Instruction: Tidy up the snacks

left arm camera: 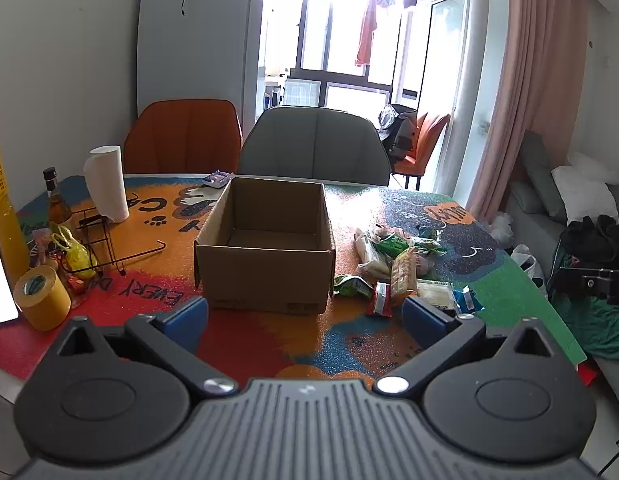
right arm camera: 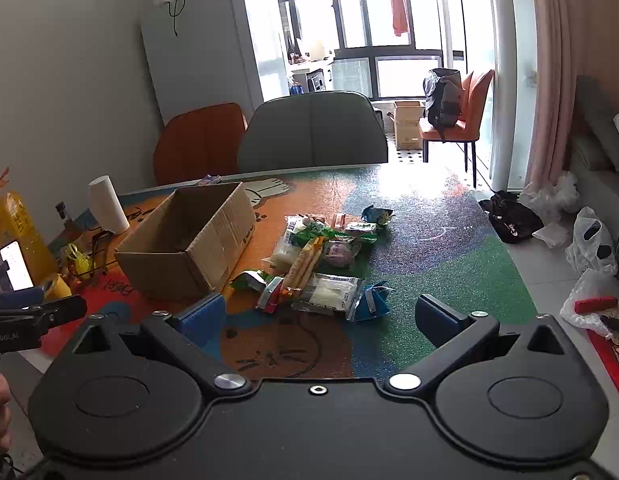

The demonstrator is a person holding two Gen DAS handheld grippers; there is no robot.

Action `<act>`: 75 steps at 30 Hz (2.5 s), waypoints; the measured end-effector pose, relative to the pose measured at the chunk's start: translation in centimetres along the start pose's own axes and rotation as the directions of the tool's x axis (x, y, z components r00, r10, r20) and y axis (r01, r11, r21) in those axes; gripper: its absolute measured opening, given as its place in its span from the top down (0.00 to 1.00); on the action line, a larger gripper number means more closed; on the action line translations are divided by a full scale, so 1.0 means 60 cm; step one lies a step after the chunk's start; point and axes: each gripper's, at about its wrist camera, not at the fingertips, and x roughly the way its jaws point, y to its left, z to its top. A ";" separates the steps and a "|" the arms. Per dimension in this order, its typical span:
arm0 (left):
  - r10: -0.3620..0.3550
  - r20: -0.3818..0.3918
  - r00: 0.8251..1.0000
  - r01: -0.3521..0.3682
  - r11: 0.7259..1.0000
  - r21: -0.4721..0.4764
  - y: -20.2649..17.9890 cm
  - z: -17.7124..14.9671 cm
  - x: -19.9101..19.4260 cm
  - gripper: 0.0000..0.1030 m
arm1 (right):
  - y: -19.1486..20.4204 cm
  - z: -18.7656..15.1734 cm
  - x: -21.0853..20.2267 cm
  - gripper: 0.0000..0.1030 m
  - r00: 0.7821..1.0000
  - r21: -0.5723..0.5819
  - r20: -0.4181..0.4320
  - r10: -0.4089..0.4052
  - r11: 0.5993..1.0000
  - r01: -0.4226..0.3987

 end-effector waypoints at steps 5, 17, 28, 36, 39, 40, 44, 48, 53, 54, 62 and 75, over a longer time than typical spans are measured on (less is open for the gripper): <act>0.000 0.000 1.000 0.000 1.000 -0.006 -0.002 -0.001 -0.001 0.00 | -0.003 0.000 0.005 0.00 1.000 0.006 -0.023 0.001 1.000 -0.001; -0.009 -0.003 1.000 0.009 1.000 0.009 -0.008 0.001 0.001 0.00 | -0.003 -0.001 0.001 0.00 1.000 -0.003 -0.019 0.005 1.000 -0.005; -0.007 -0.002 1.000 0.007 1.000 0.006 -0.008 0.001 0.000 0.00 | -0.003 -0.001 0.004 0.00 1.000 0.005 -0.016 -0.002 1.000 0.002; -0.008 -0.001 1.000 0.008 1.000 0.008 -0.006 0.001 0.000 0.00 | -0.004 0.000 0.004 0.00 1.000 0.007 -0.012 -0.006 1.000 0.006; -0.009 0.000 1.000 0.009 1.000 0.010 -0.006 0.001 0.000 0.00 | -0.003 -0.001 0.004 0.00 1.000 0.008 -0.011 -0.008 1.000 0.008; -0.009 0.000 1.000 0.009 1.000 0.011 -0.006 0.001 0.000 0.00 | -0.003 -0.001 0.003 0.00 1.000 0.007 -0.010 -0.008 1.000 0.008; -0.011 0.000 1.000 0.011 1.000 0.012 -0.007 0.001 0.000 0.00 | -0.003 -0.001 0.003 0.00 1.000 0.008 -0.009 -0.008 1.000 0.008; -0.010 0.002 1.000 0.010 1.000 0.011 -0.009 0.001 -0.001 0.00 | -0.003 -0.001 0.003 0.00 1.000 0.010 -0.010 -0.011 1.000 0.012; -0.011 0.001 1.000 0.011 1.000 0.010 -0.010 0.001 -0.001 0.00 | -0.004 -0.001 0.003 0.00 1.000 0.010 -0.010 -0.010 1.000 0.010; -0.011 0.002 1.000 0.011 1.000 0.011 -0.009 0.001 -0.001 0.00 | -0.004 -0.001 0.002 0.00 1.000 0.009 -0.010 -0.010 1.000 0.010; -0.020 0.002 1.000 0.020 1.000 0.012 -0.016 -0.002 0.002 0.00 | 0.002 -0.001 0.002 0.00 1.000 -0.003 -0.006 -0.014 1.000 0.014; -0.045 -0.034 0.998 0.044 0.999 -0.022 -0.016 0.004 0.092 0.00 | -0.015 -0.015 0.056 0.00 0.999 0.005 -0.045 -0.029 1.000 0.029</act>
